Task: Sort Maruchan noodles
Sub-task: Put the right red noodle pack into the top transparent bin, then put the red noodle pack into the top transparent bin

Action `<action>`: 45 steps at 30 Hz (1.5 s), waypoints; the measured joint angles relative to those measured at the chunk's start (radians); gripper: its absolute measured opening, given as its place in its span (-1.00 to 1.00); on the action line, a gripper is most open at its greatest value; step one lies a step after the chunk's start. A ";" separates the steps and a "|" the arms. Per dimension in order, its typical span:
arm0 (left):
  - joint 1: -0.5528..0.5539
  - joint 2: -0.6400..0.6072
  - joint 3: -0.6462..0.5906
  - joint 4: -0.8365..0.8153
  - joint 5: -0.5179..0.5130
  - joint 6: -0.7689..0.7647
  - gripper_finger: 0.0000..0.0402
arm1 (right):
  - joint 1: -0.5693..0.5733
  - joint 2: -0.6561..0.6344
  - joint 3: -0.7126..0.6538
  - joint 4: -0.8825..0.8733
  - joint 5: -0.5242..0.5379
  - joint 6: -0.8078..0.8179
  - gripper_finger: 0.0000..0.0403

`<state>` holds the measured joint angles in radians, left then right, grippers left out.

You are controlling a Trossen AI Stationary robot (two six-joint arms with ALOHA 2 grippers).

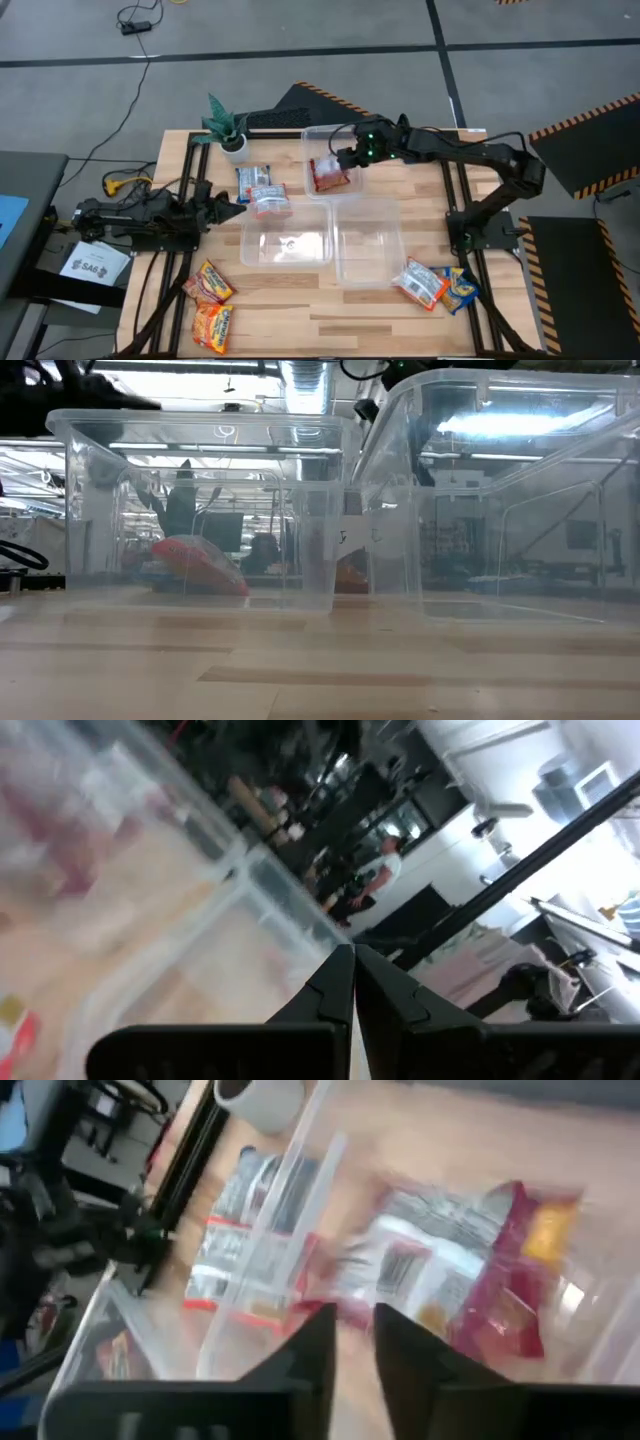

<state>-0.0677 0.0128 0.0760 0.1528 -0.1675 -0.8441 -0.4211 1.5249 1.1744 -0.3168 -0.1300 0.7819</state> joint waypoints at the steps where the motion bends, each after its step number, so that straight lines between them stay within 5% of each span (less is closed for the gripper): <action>1: 0.000 0.000 0.013 -0.001 -0.004 0.020 -0.99 | 0.003 -0.003 0.000 0.008 -0.001 -0.001 -0.34; 8: 0.000 0.027 0.152 0.000 -0.030 0.073 -0.73 | -0.001 -0.126 -0.001 -0.022 -0.052 0.057 0.18; 15: -0.014 0.280 0.474 -0.094 0.304 0.089 -0.26 | 0.050 -0.273 0.000 -0.024 -0.056 0.056 0.26; 18: -0.056 0.453 0.658 -0.287 0.522 0.097 -0.16 | 0.068 -0.312 0.000 -0.031 -0.056 0.051 0.26; 23: -0.219 0.719 0.962 -0.866 0.599 0.132 -0.15 | 0.087 -0.337 0.000 -0.070 -0.055 0.036 0.26; 26: -0.356 0.838 1.072 -1.163 0.551 0.152 -0.15 | 0.095 -0.337 0.000 -0.096 -0.053 0.022 0.26; 30: -0.577 0.917 1.075 -1.294 0.382 0.125 -0.15 | 0.102 -0.325 0.000 -0.127 -0.052 0.001 0.26; 38: -1.022 0.930 0.825 -1.208 -0.033 -0.140 -0.15 | 0.102 -0.322 0.000 -0.145 -0.052 -0.013 0.26; 41: -1.087 0.930 0.699 -1.100 -0.134 -0.108 -0.15 | 0.102 -0.322 0.000 -0.150 -0.052 -0.015 0.26; 45: -1.077 0.930 0.572 -1.006 -0.126 -0.038 -0.15 | 0.102 -0.322 0.000 -0.152 -0.052 -0.010 0.26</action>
<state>-1.1444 0.9432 0.6482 -0.8529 -0.2939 -0.8825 -0.3187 1.2034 1.1744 -0.4688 -0.1818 0.7721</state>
